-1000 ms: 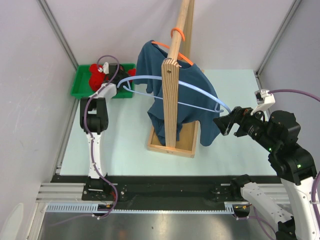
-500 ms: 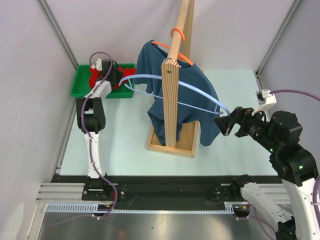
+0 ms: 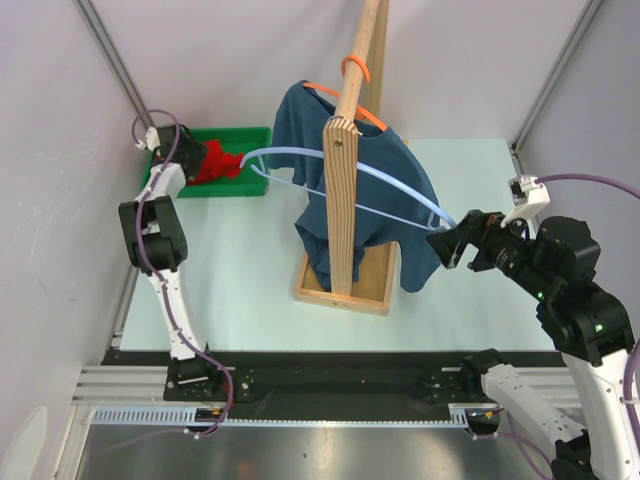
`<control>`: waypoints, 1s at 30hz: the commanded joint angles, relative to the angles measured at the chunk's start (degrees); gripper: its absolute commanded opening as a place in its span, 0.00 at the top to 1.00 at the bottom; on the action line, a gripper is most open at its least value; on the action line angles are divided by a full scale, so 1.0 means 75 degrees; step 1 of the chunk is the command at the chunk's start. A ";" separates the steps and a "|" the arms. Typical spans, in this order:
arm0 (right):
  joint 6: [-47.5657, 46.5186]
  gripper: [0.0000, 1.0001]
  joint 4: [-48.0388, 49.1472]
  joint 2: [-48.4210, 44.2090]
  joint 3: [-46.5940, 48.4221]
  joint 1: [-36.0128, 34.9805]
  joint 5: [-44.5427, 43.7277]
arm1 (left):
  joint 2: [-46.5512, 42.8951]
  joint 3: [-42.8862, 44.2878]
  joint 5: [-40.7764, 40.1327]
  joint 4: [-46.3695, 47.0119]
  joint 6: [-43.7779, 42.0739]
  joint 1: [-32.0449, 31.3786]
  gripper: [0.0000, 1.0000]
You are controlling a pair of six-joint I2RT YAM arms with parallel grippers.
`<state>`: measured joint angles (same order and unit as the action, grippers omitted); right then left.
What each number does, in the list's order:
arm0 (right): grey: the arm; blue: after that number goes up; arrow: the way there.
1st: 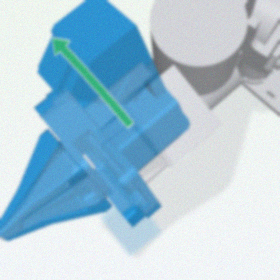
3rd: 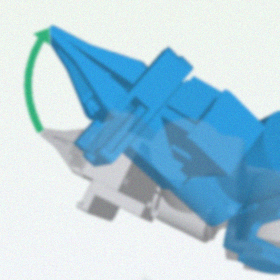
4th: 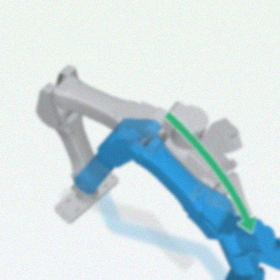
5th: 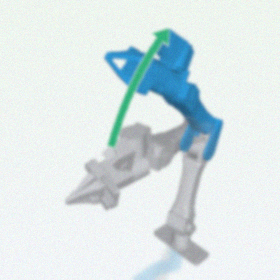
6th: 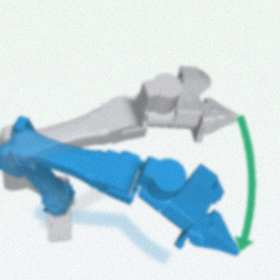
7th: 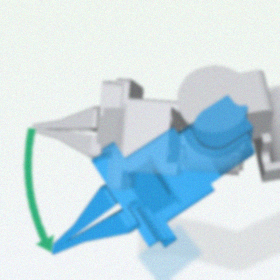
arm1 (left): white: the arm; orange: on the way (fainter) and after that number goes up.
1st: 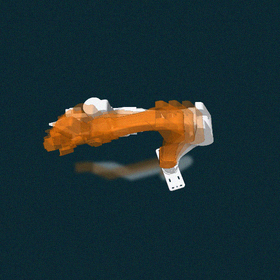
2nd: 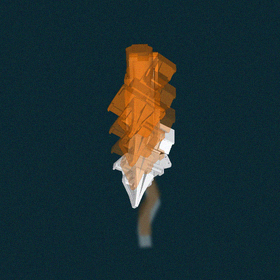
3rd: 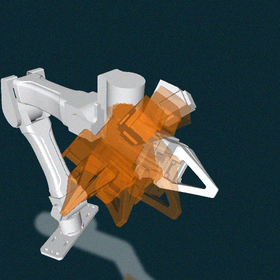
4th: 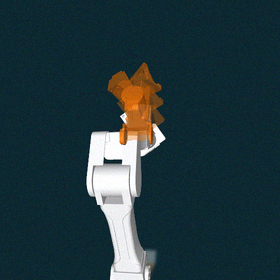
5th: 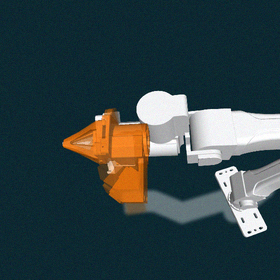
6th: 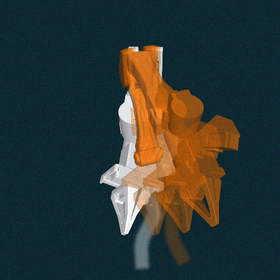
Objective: Remove the t-shirt from the hanger
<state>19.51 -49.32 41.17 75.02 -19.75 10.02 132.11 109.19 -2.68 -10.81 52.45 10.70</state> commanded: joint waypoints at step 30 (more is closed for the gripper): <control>-0.0268 0.04 -0.0677 0.0699 0.2570 0.0055 0.1181 | -1.0888 -0.9671 0.2009 -0.0527 -0.0558 -0.3594 0.22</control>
<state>18.00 -52.99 50.46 92.68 -19.51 7.49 54.17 37.80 13.10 -10.63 51.92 -16.34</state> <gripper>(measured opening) 0.963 0.779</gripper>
